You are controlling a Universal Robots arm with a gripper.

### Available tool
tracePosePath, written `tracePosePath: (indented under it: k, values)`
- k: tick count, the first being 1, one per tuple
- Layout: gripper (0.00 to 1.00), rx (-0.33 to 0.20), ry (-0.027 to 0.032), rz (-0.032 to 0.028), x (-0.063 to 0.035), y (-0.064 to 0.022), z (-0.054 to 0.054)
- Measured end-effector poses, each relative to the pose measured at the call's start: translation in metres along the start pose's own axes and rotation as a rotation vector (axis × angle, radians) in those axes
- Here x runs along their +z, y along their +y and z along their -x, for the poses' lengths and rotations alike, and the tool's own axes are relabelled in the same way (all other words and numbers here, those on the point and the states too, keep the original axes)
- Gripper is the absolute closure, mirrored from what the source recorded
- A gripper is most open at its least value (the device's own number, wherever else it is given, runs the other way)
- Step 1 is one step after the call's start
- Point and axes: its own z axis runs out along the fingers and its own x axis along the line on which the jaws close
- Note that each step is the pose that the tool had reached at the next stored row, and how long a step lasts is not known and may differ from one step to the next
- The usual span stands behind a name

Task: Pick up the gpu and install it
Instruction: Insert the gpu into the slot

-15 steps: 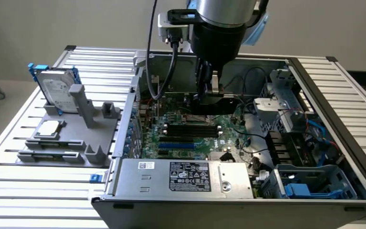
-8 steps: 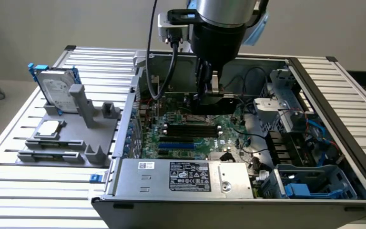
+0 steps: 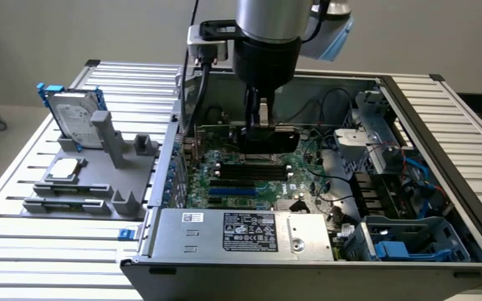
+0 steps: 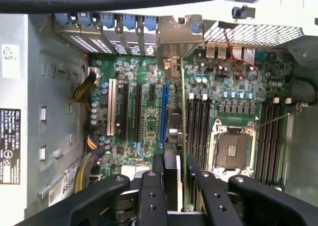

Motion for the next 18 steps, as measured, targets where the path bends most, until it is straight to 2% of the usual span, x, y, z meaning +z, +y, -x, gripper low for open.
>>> tracePosePath:
  k: [7, 18]
  values:
    - [0.71, 0.054, -0.0013, -0.0028, 0.0125, 0.0040, 0.000]
    - [0.71, 0.069, -0.0012, -0.0035, 0.0285, 0.0125, -0.005]
